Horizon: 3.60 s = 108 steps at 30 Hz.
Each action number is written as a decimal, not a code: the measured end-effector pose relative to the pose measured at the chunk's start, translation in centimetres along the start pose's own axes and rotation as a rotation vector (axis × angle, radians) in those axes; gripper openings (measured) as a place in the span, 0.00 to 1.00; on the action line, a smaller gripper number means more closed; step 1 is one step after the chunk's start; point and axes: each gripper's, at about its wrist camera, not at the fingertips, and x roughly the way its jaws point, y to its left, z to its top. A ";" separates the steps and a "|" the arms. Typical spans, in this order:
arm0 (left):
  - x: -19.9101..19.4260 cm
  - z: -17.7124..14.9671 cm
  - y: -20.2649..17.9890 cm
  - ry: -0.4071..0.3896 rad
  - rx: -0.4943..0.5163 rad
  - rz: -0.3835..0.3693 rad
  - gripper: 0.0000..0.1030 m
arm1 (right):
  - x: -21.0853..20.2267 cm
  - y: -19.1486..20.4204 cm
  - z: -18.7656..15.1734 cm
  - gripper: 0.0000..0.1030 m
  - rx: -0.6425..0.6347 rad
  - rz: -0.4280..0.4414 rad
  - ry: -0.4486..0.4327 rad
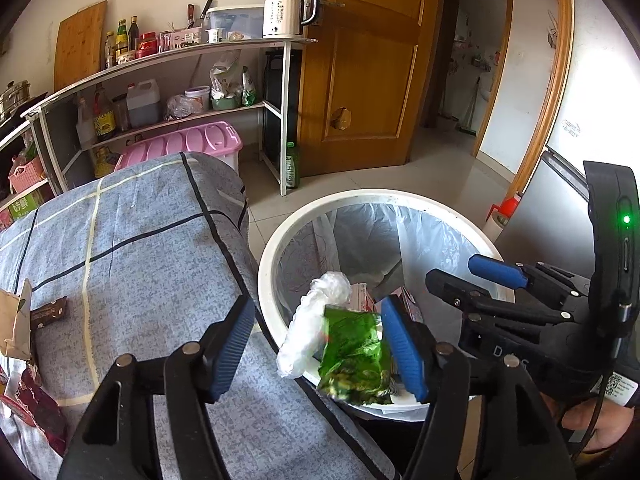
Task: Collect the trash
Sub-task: 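Carry the green bag and clear cup over the bin and open both grippers, then move both open grippers back over the remaining wrappers on the table, then grasp the purple snack bag with the right gripper while the left gripper grasps the yellow snack bag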
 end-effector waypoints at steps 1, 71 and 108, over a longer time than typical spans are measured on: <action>0.0 0.0 0.1 0.000 -0.002 0.000 0.67 | -0.1 0.0 0.0 0.56 0.002 0.000 -0.002; -13.1 -12.5 28.0 -0.040 -0.420 0.333 0.74 | 3.1 29.0 -3.0 0.60 -0.231 0.480 0.105; -8.0 -10.8 30.9 0.075 -0.373 0.284 0.49 | 3.1 30.0 -3.1 0.15 -0.233 0.534 0.114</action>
